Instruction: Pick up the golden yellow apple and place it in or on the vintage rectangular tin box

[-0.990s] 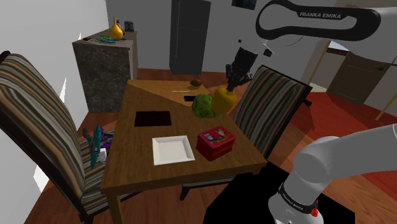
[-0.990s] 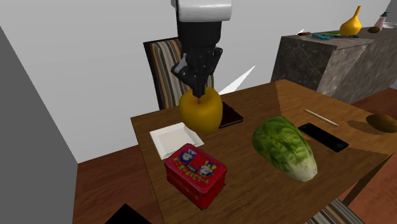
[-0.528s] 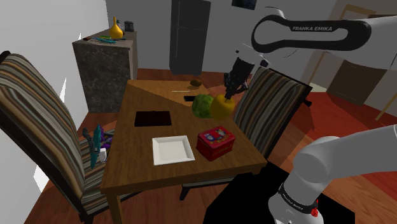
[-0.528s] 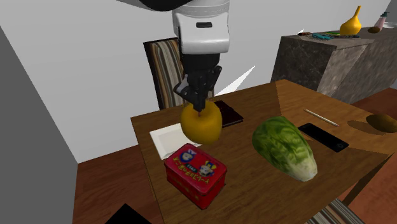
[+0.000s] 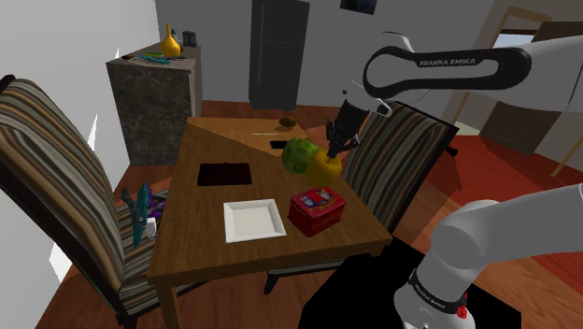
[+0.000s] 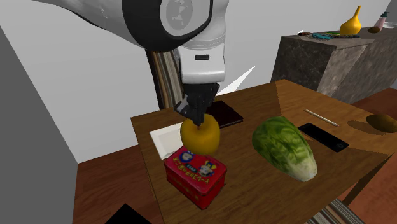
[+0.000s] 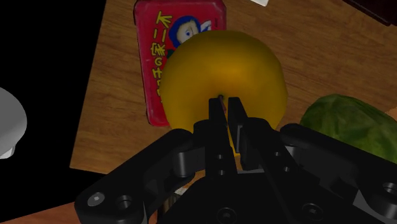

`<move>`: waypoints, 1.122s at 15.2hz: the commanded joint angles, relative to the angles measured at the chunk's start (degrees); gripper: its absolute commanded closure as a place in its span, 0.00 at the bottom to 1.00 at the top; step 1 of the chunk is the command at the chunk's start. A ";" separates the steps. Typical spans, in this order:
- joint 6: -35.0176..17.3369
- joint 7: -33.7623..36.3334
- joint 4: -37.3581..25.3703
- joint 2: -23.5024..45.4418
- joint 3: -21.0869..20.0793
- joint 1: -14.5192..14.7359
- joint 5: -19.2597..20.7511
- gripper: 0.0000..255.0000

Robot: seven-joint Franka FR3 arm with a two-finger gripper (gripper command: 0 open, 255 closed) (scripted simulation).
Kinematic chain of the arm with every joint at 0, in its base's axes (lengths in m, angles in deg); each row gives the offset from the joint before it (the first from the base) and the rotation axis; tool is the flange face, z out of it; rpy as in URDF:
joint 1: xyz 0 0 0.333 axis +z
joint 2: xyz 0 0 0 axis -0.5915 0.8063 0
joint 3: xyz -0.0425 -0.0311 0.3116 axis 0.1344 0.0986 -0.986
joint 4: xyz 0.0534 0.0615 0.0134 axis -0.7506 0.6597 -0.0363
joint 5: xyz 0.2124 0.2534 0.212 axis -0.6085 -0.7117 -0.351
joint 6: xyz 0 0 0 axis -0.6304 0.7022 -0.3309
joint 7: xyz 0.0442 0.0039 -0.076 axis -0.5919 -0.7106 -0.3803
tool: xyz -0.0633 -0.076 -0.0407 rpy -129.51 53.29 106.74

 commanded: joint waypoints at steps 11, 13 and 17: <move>-4.43 -0.73 3.83 0.61 -0.49 0.24 -0.71 1.00; -4.43 -0.73 3.82 0.61 -0.49 0.24 -0.71 0.00; -4.43 -0.72 3.82 0.62 -0.49 0.24 -0.71 0.00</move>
